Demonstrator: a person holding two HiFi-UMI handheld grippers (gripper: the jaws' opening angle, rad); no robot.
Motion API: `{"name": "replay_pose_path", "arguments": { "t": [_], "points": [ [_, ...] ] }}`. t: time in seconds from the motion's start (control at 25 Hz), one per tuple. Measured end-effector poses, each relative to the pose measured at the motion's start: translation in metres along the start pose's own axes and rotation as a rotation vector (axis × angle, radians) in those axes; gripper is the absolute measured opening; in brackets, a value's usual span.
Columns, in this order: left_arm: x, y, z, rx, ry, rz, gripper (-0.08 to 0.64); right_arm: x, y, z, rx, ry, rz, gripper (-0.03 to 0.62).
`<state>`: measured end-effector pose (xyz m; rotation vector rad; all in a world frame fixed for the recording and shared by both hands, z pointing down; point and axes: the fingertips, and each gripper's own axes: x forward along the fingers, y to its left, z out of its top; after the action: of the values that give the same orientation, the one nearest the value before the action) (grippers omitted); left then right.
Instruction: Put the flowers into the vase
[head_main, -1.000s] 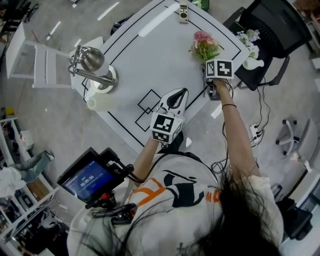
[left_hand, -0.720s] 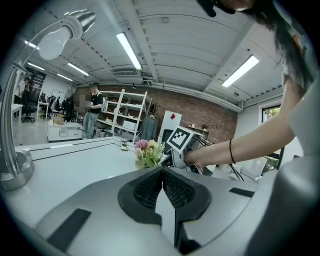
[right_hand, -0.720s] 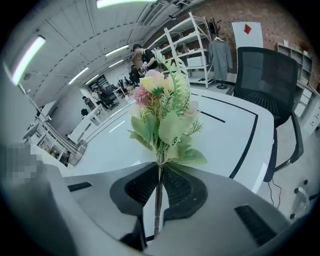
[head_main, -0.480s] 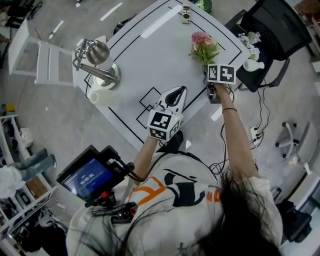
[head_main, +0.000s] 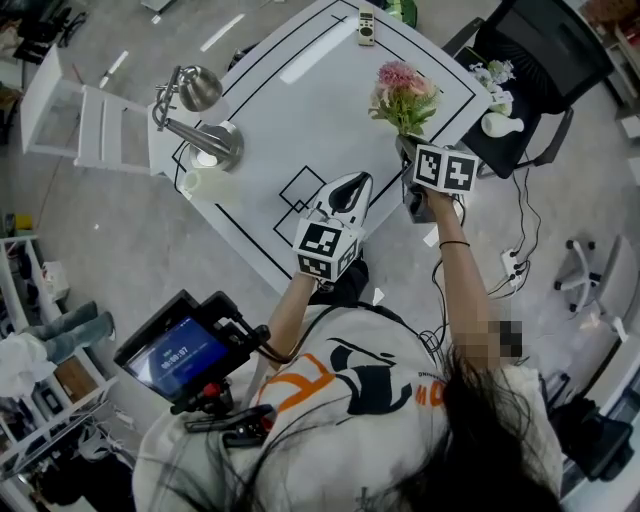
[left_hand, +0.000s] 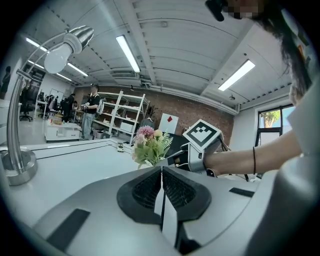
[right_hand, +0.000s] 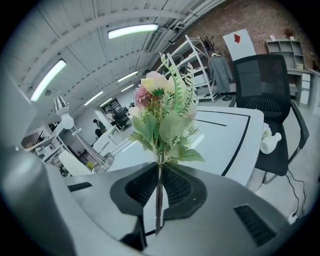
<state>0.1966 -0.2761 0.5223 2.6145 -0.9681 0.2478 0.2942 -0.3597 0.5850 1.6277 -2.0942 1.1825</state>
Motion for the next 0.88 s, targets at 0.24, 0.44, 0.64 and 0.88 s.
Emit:
{"name": "replay_pose_path", "arguments": {
  "t": [0.24,0.44,0.64,0.88],
  "points": [
    [-0.020,-0.013,0.000,0.013,-0.013,0.006,0.011,-0.042,0.035,-0.010,-0.008,-0.087,0.077,0.038],
    [-0.044,-0.027,0.000,0.026,-0.036,0.011,0.011,-0.080,0.067,-0.026,-0.041,-0.145,0.127,0.038],
    [-0.085,-0.041,0.004,0.052,-0.080,0.048,0.011,-0.120,0.103,-0.048,-0.061,-0.192,0.159,0.038],
    [-0.113,-0.046,-0.006,0.050,-0.076,0.071,0.011,-0.140,0.128,-0.064,-0.059,-0.219,0.198,0.038]
  ]
}}
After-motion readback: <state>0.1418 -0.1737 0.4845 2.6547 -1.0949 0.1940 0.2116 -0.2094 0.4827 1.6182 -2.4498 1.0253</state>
